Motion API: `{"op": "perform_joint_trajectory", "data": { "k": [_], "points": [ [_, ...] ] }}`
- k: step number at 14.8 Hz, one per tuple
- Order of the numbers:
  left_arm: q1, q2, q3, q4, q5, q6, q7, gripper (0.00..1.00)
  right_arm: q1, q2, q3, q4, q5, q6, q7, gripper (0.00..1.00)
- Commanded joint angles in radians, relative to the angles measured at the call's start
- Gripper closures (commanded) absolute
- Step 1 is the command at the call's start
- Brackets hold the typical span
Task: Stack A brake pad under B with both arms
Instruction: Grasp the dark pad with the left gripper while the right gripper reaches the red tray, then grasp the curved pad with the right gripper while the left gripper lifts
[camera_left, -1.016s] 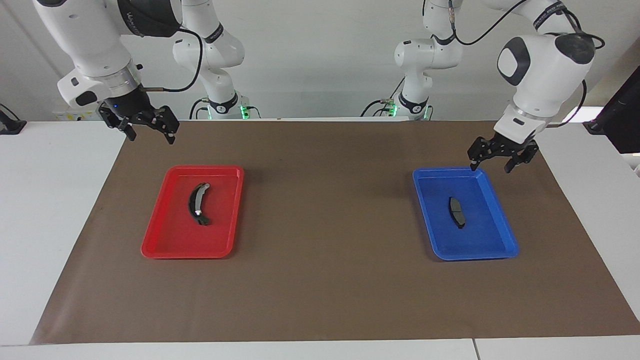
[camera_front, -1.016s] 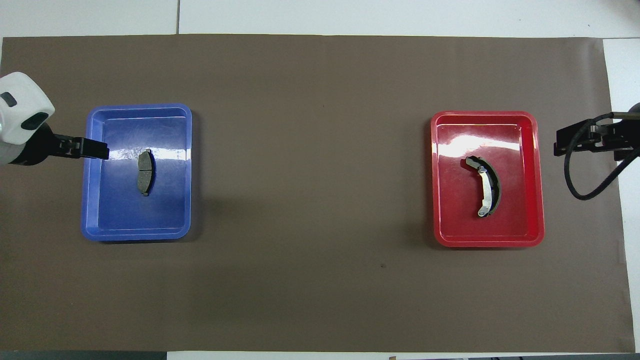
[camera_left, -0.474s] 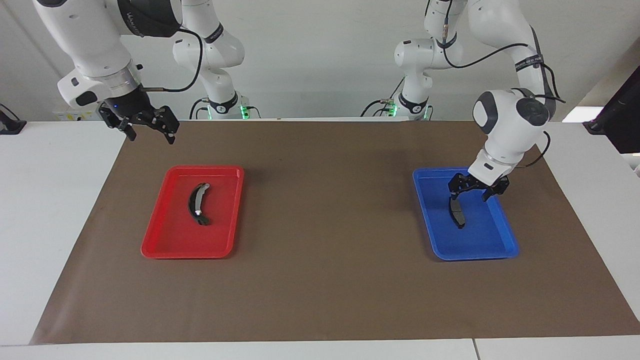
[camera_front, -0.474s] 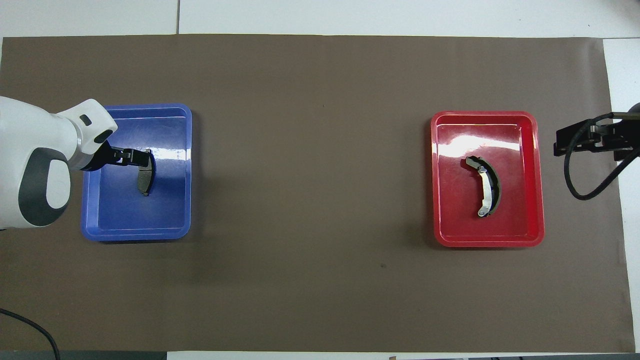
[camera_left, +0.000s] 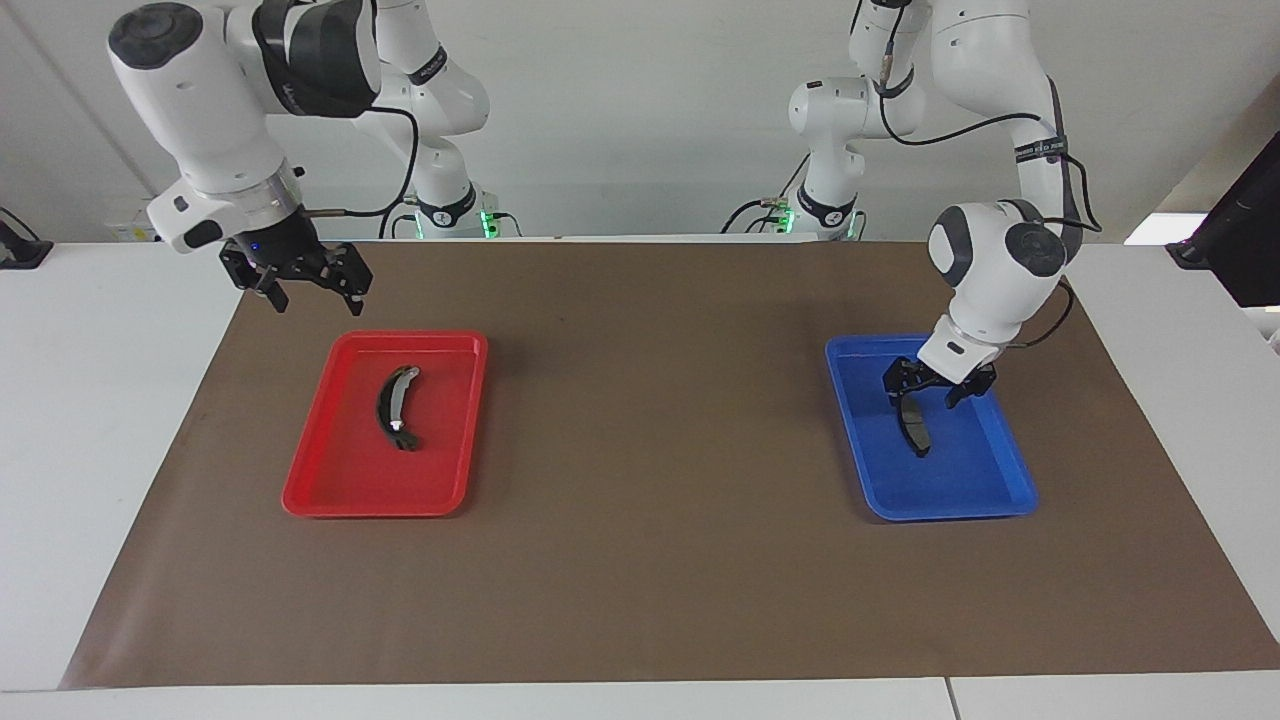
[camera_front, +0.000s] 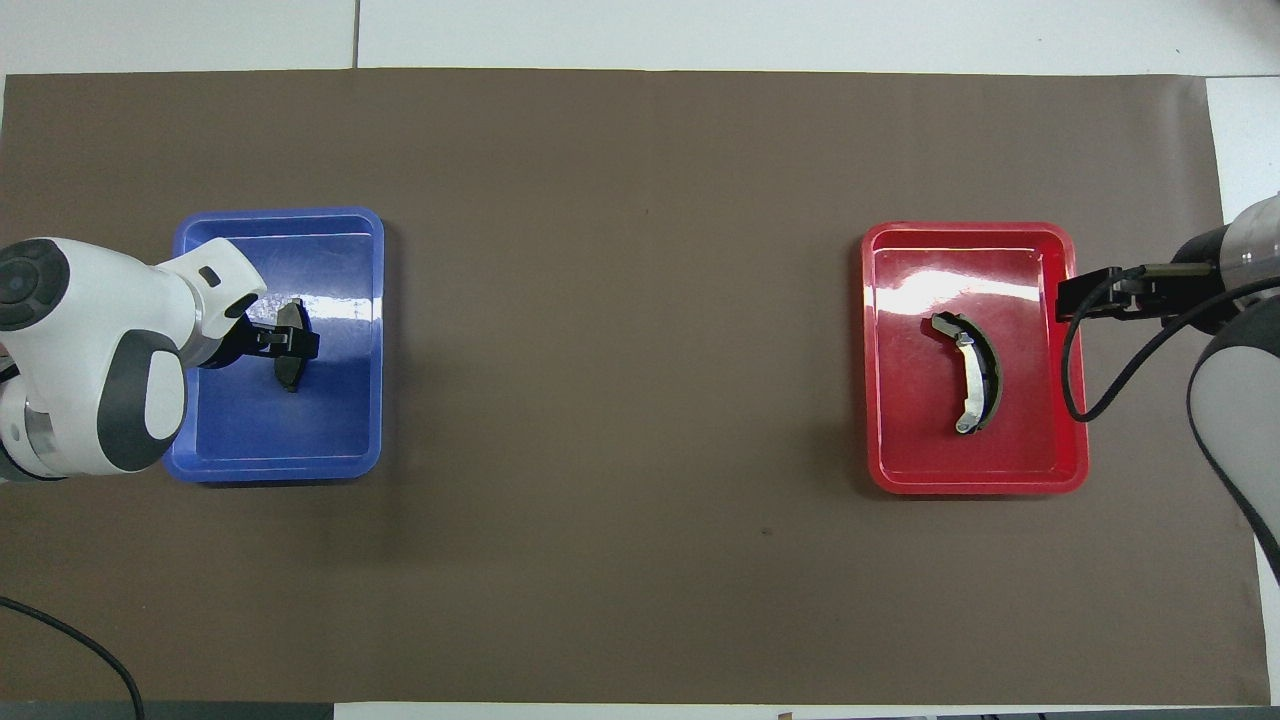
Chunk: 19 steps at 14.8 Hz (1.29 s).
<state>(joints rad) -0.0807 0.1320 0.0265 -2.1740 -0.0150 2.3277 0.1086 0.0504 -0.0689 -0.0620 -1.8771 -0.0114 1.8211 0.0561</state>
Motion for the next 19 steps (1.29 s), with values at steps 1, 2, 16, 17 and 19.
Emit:
{"op": "perform_joint_trajectory", "data": {
  "k": [1,2,16,17,19],
  "points": [
    [0.007,0.023,0.0,-0.023,-0.006,0.054,-0.004,0.05,-0.014,-0.011,0.001,-0.128,0.034,0.098,-0.079,0.0],
    [0.009,0.035,0.0,-0.023,-0.006,0.073,-0.004,0.05,-0.018,0.004,0.001,-0.193,0.034,0.175,-0.132,0.0],
    [0.004,0.025,0.009,0.132,0.003,-0.112,0.013,0.99,-0.043,0.188,0.001,-0.418,0.123,0.653,-0.391,0.01],
    [-0.008,0.025,0.004,0.178,0.003,-0.158,0.013,0.99,-0.028,0.189,0.001,-0.418,0.123,0.655,-0.387,0.01],
    [-0.055,0.031,-0.002,0.25,0.001,-0.211,0.002,0.99,-0.014,0.187,0.001,-0.422,0.123,0.656,-0.387,0.01]
  ]
}}
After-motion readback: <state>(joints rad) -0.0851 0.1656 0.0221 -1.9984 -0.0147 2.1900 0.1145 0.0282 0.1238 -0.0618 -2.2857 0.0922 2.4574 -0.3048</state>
